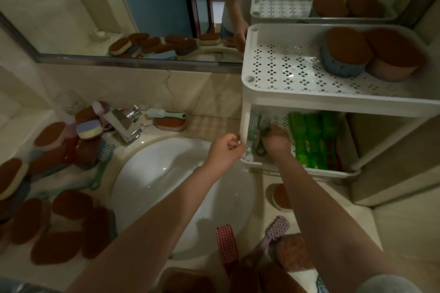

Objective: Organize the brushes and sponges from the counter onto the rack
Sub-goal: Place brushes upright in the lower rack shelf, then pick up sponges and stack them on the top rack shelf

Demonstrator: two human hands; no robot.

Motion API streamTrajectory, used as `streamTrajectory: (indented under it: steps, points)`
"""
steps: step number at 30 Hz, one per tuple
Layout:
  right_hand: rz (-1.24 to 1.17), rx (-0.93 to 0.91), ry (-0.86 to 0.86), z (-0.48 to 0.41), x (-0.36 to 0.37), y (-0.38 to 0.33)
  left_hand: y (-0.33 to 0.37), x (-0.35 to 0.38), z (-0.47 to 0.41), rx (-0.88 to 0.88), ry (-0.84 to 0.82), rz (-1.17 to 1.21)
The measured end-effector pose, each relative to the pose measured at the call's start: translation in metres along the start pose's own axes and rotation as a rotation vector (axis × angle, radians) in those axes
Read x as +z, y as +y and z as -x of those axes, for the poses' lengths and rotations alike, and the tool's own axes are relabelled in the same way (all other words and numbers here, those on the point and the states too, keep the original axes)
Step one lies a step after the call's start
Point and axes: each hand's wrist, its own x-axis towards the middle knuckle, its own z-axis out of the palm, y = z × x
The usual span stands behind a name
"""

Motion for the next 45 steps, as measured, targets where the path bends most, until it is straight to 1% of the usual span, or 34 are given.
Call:
streamTrajectory:
  steps: [2, 4, 8, 12, 15, 18, 21, 23, 26, 30, 32, 36, 41, 45]
  points:
    - [0.004, -0.014, 0.024, 0.004, -0.005, 0.0, 0.001, -0.001, 0.001, -0.006, -0.013, -0.008]
    - [-0.048, -0.026, 0.069, 0.012, -0.015, 0.001, 0.001, 0.0, 0.002, -0.019, -0.018, -0.039]
    - [-0.364, 0.004, 0.171, 0.043, -0.044, 0.01, -0.009, 0.006, 0.007, -0.066, 0.021, -0.136]
    - [-0.42, -0.03, 0.302, 0.084, -0.068, 0.029, -0.019, 0.024, 0.02, -0.045, -0.122, -0.182]
    - [-0.409, -0.043, 0.328, 0.111, -0.076, 0.056, -0.022, 0.043, 0.029, 0.004, -0.231, -0.208]
    - [-0.342, 0.034, 0.297, 0.132, -0.077, 0.091, -0.024, 0.064, 0.035, 0.016, -0.317, -0.27]
    - [-0.24, 0.124, 0.199, 0.15, -0.075, 0.13, -0.024, 0.081, 0.04, 0.037, -0.383, -0.364]
    - [-0.162, 0.154, 0.121, 0.162, -0.074, 0.151, -0.026, 0.091, 0.044, 0.054, -0.4, -0.409]
    - [-0.054, 0.178, 0.059, 0.178, -0.076, 0.173, -0.032, 0.105, 0.049, 0.073, -0.425, -0.48]
    - [0.08, 0.185, -0.166, 0.191, -0.075, 0.19, -0.039, 0.119, 0.047, 0.147, -0.448, -0.663]
    - [0.096, 0.175, -0.232, 0.193, -0.072, 0.194, -0.043, 0.126, 0.045, 0.178, -0.448, -0.738]
    - [0.074, 0.162, -0.253, 0.194, -0.07, 0.198, -0.049, 0.138, 0.045, 0.176, -0.462, -0.854]
    - [0.051, 0.138, -0.264, 0.189, -0.072, 0.198, -0.047, 0.147, 0.044, 0.174, -0.402, -0.947]
    - [0.005, 0.138, -0.193, 0.189, -0.077, 0.197, -0.043, 0.145, 0.048, 0.152, -0.353, -0.942]
